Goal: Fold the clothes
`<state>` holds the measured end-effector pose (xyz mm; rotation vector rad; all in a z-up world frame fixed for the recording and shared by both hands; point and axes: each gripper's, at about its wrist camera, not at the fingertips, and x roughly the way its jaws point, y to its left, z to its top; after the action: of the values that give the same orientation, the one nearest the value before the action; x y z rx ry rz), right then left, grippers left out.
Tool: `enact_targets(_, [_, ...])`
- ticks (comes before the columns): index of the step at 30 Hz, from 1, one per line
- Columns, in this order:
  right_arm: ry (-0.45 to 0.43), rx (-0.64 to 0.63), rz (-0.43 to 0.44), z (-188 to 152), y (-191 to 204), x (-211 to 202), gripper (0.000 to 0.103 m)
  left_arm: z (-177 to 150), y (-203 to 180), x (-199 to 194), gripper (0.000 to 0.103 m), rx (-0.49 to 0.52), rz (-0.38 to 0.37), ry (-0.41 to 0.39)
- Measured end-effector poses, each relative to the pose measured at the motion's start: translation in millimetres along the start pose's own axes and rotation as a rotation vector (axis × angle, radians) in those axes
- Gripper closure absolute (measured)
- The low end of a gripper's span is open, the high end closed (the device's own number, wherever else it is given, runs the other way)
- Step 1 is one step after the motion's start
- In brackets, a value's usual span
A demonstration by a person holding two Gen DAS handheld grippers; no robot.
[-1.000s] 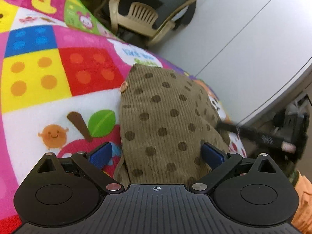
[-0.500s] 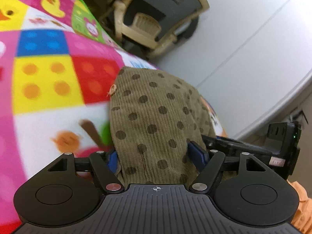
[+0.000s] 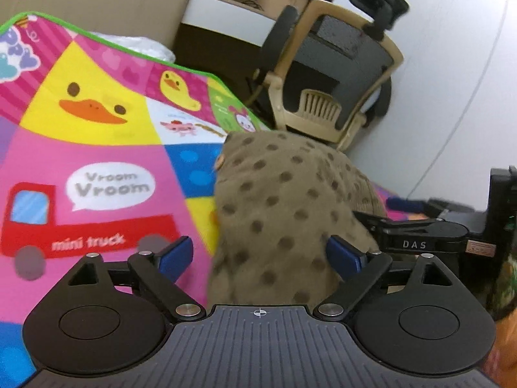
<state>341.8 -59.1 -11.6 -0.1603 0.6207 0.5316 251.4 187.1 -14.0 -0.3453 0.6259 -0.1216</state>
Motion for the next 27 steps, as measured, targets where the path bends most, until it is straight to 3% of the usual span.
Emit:
enact_targets(8, [-0.029,-0.066,-0.045,-36.4,-8.5,-47.5,0.012,-33.7,-12.4,-14.9,0.007,0.069,0.052,0.019])
enact_targets(12, [-0.081,-0.040,0.002,-61.3,-4.9,-72.6,0.000,-62.6,-32.9,-27.5,0.006,0.137,0.098,0.003])
enact_targets(19, [-0.153,-0.069,0.057,-97.7,7.3,-110.9,0.000,-94.3,-56.5,-54.0,0.005,0.166,0.133,0.005])
enact_targets(27, [-0.084,-0.142,0.027,-118.7,2.5,-143.7,0.000,-118.8,-80.9,-78.3,0.005,0.134,0.231,0.001])
